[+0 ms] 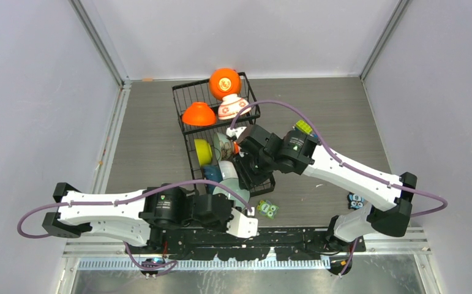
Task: Unload the bowls from the dish rack
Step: Place the bowl at the center of the board.
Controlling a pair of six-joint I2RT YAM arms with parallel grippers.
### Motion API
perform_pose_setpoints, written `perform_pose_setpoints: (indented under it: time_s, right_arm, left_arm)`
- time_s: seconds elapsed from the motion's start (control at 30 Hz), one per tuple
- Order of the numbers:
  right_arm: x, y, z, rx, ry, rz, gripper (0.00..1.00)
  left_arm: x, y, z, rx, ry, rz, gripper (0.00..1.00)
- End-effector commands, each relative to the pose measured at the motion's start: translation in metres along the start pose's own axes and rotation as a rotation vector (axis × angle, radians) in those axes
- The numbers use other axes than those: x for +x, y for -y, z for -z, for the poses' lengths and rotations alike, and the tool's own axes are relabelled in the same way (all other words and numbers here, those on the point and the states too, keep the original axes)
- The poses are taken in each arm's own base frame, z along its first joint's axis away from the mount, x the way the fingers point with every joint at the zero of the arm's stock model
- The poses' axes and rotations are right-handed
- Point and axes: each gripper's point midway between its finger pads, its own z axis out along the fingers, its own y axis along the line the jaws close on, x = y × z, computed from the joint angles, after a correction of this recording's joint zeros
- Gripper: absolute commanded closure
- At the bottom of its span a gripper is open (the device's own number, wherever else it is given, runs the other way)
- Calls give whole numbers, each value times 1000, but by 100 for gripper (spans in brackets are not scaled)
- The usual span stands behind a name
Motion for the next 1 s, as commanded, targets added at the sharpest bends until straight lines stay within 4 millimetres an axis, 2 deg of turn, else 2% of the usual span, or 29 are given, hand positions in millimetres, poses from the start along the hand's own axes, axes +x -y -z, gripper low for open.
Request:
perform_pose_setpoints:
  time_s: [0.0,0.27,0.43,0.5,0.57,0.6,0.63,0.73,0.83,0.87,0.9,0.97]
  right_arm:
    - [6,-1,-7,-1,-17,25,59]
    - [14,-2,-16,-4,-51,21,65]
    - [15,-7,-17,-23,-55,16,72]
    - [16,-9,-17,-26,-55,18,80]
    - [15,-9,-17,-24,-52,16,95]
    - [15,-9,-17,-24,-49,13,99]
    - [14,-9,-16,-23,-45,12,99]
    - [8,-5,-11,1,-6,-6,99]
    - [-3,6,1,57,87,-33,99]
    - [-7,11,6,78,127,-49,99]
    - [-11,16,12,96,169,-68,99]
    - [-18,30,22,156,257,-110,99]
  left_arm:
    - [-22,-8,14,-29,85,17,100]
    - [-22,-6,13,-30,80,18,100]
    - [-20,-6,13,-34,76,20,100]
    - [-20,-7,13,-39,76,23,100]
    - [-20,-9,14,-53,79,28,100]
    - [-20,-11,14,-62,79,32,100]
    - [-20,-14,15,-80,81,40,95]
    - [-20,-25,19,-149,79,82,52]
    - [-21,-37,29,-218,93,154,29]
    - [-23,-41,33,-242,108,180,5]
    - [-25,-47,38,-275,128,215,1]
    - [-29,-62,51,-363,181,313,0]
